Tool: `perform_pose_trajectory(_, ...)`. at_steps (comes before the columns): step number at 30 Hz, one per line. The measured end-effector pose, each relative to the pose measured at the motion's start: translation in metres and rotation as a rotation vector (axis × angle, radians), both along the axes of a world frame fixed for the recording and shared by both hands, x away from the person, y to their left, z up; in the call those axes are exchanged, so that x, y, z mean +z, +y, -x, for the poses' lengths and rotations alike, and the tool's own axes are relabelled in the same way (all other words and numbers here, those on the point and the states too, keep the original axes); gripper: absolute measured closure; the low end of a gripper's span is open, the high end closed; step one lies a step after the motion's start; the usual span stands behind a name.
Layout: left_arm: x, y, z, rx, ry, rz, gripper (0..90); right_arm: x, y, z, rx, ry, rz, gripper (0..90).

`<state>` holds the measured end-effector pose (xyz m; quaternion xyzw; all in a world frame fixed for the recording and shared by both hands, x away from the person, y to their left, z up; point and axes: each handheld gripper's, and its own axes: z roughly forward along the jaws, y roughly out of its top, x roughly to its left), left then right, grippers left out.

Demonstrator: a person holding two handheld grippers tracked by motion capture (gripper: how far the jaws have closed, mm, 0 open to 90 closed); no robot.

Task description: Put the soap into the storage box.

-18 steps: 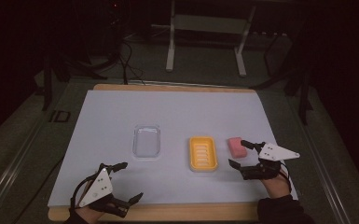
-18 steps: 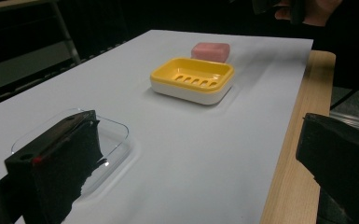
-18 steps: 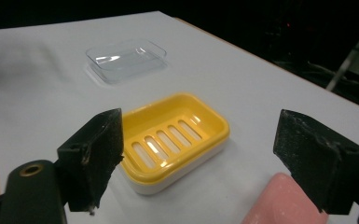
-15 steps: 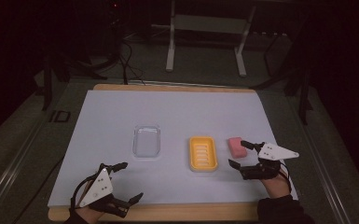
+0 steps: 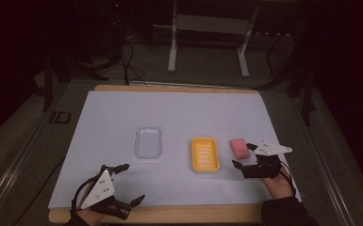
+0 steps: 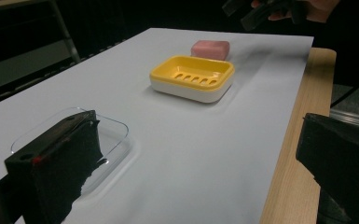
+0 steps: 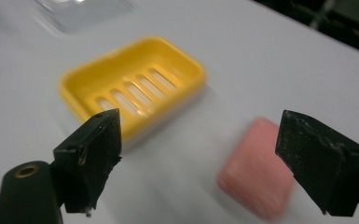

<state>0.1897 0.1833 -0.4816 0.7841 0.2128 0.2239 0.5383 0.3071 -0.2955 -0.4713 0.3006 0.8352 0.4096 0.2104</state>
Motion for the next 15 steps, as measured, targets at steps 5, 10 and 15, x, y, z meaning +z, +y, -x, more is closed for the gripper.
perform_pose_trajectory(5, 0.0, 0.0003, 0.0, 0.005, 0.0, -0.001, 0.6, -0.0079, -0.001, -0.0076, -0.104, 0.106, 0.095, 14.6)
perform_pose_trajectory(10, -0.0001, 0.0, 0.0002, 0.004, -0.002, -0.001, 0.6, -0.0108, 0.0028, -0.0094, -0.172, 0.173, 0.192, 14.6)
perform_pose_trajectory(15, -0.0001, 0.0001, 0.0002, 0.005, -0.003, -0.001, 0.6, -0.0071, 0.0022, -0.0107, -0.217, 0.245, 0.176, 14.3)
